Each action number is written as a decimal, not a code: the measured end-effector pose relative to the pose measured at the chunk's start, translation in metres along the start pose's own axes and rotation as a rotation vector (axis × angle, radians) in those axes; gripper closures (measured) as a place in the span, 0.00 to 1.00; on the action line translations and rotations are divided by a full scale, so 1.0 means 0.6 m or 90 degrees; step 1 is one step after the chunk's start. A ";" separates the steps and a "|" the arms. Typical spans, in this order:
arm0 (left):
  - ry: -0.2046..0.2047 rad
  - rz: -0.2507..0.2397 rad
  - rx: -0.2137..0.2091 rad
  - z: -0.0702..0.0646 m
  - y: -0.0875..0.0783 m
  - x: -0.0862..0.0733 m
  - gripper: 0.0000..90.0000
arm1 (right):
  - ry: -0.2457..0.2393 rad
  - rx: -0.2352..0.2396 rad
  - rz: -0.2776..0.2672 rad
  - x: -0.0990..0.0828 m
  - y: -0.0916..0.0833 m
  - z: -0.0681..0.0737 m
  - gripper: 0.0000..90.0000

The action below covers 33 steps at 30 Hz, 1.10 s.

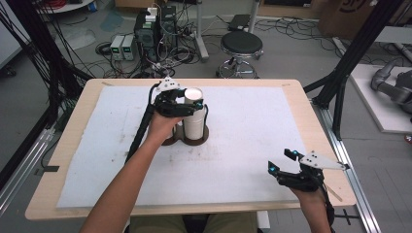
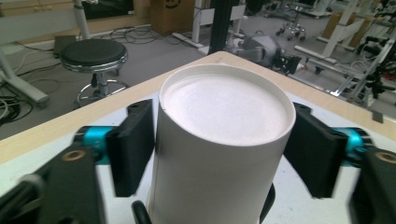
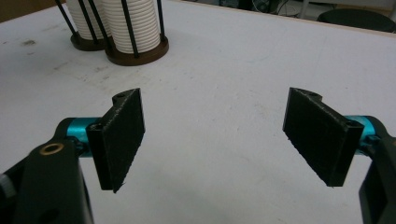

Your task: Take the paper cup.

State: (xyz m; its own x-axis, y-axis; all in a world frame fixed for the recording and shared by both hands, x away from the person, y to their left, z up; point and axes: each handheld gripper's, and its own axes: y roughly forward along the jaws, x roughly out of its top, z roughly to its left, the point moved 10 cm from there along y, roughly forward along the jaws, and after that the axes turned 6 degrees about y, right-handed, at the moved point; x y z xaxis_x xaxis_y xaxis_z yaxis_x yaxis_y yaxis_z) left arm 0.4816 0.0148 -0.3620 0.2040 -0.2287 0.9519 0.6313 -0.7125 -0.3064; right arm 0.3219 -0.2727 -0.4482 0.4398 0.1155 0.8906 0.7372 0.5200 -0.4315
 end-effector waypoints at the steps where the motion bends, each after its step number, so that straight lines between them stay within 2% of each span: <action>1: -0.003 -0.004 0.001 0.000 0.000 0.001 0.34 | 0.000 0.000 0.000 0.000 0.000 0.000 0.24; 5: -0.002 -0.012 0.007 0.002 -0.005 0.007 0.35 | -0.002 -0.001 0.000 -0.001 0.001 -0.001 0.24; 7: -0.009 -0.025 0.003 0.000 -0.009 0.016 0.35 | -0.001 0.001 0.001 -0.001 0.002 0.001 0.24; 9: -0.004 -0.027 0.002 -0.003 -0.014 0.026 0.35 | -0.002 0.001 0.001 -0.001 0.002 0.001 0.24; 10: 0.005 -0.041 0.004 -0.006 -0.021 0.043 0.36 | -0.003 0.002 0.002 -0.001 0.002 0.001 0.24; 11: 0.005 -0.041 0.004 -0.006 -0.021 0.043 0.36 | -0.003 0.002 0.002 -0.001 0.002 0.001 0.24; 14: 0.004 -0.076 0.007 -0.010 -0.035 0.070 0.36 | -0.003 0.004 0.005 -0.003 0.004 0.003 0.24; 17: 0.021 -0.080 0.002 -0.012 -0.045 0.091 0.36 | -0.001 0.007 0.009 -0.005 0.005 0.004 0.24; 20: 0.013 -0.113 0.002 -0.011 -0.064 0.115 0.36 | 0.001 0.007 0.007 -0.004 0.005 0.004 0.24; 22: 0.018 -0.130 -0.002 -0.013 -0.082 0.135 0.36 | 0.000 0.008 0.008 -0.004 0.004 0.004 0.24; 27: 0.032 -0.141 -0.014 -0.020 -0.109 0.147 0.36 | -0.001 0.010 0.006 -0.003 0.005 0.006 0.24; 32: 0.037 -0.149 -0.034 -0.034 -0.146 0.142 0.36 | 0.004 0.017 0.006 -0.001 0.006 0.011 0.24; 33: 0.043 -0.148 -0.036 -0.037 -0.154 0.140 0.36 | -0.004 0.018 0.005 0.000 0.008 0.011 0.24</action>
State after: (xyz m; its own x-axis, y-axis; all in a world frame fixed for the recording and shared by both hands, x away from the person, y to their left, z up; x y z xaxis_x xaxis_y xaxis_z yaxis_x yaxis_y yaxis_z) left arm 0.4242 0.0466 -0.2535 0.0058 -0.0967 0.9953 0.6127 -0.7863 -0.0799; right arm 0.3218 -0.2645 -0.4492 0.4430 0.1246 0.8878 0.7189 0.5424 -0.4348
